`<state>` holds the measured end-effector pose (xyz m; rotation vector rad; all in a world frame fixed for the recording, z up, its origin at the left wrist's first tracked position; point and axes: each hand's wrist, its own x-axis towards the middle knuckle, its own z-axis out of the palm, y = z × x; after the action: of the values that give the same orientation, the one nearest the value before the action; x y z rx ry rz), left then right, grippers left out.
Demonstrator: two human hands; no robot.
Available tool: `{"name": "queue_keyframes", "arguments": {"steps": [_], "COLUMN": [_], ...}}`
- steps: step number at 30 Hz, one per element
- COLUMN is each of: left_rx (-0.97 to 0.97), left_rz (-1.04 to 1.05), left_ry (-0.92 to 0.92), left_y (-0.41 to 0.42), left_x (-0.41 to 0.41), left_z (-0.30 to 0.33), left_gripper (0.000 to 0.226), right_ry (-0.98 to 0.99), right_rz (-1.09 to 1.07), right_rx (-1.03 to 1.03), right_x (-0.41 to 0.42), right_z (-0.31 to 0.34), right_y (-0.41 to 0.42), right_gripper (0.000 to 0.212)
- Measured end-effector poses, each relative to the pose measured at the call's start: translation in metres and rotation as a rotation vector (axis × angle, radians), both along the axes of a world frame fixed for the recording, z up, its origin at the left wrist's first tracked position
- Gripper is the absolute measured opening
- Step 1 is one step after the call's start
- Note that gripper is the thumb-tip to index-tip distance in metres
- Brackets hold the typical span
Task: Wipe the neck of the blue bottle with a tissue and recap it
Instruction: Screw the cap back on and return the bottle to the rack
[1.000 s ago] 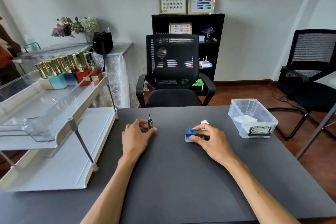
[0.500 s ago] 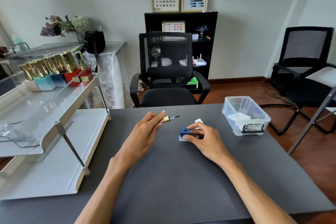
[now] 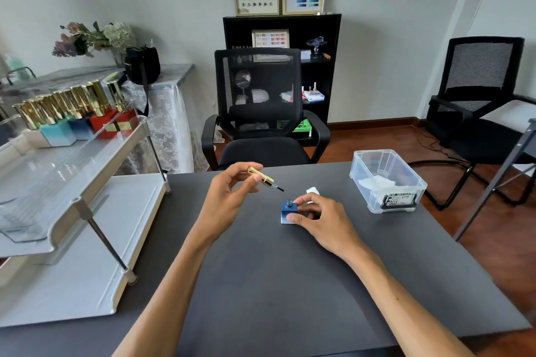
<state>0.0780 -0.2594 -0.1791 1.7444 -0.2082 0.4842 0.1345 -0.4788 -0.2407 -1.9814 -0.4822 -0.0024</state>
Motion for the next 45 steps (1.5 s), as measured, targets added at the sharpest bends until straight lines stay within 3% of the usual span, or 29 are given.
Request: {"name": "queue_keyframes", "arguments": {"steps": [3,12,22,32,45], "left_rx": [-0.049,0.135,0.248,0.205,0.377], "left_rz": [0.005,0.045,0.051,0.047,0.046], "left_ry": [-0.017,0.022,0.025,0.018,-0.039], "left_y": [-0.006,-0.02,-0.033,-0.032,-0.034], "left_x": [0.005,0.013,0.011,0.013,0.014], "left_z": [0.003,-0.001,-0.004,-0.004,-0.004], "left_gripper": [0.022,0.042,0.046,0.047,0.049], "right_ry": [0.005,0.006,-0.009,-0.009,-0.016], "right_rz": [0.003,-0.008,-0.013,-0.013,-0.015], "right_rx": [0.001,-0.021,-0.036,-0.042,-0.05], "right_x": [0.001,0.002,0.003,0.002,0.0], "right_z": [-0.001,-0.003,-0.003,-0.002,0.0], "right_y": [0.0,0.0,0.0,0.001,0.0], "right_gripper": [0.02,0.021,0.022,0.022,0.022]}}
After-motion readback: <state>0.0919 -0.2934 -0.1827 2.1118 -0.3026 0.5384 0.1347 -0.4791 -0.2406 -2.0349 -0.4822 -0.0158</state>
